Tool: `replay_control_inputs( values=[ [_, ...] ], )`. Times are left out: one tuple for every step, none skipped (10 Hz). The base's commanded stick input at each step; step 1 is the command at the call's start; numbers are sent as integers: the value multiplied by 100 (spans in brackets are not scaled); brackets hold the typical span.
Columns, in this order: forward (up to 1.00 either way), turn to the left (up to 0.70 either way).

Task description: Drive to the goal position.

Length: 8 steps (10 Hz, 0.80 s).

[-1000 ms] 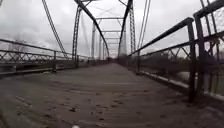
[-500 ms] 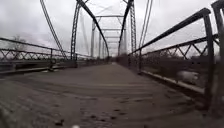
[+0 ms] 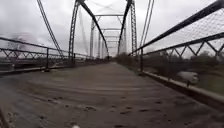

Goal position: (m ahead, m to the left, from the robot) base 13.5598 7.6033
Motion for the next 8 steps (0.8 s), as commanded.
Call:
replay_control_inputs(
  values=[
    [70, 0],
    [70, 0],
    [70, 0],
    [70, 0],
    [70, 0],
    [70, 0],
    [70, 0],
    [70, 0]
  ],
)
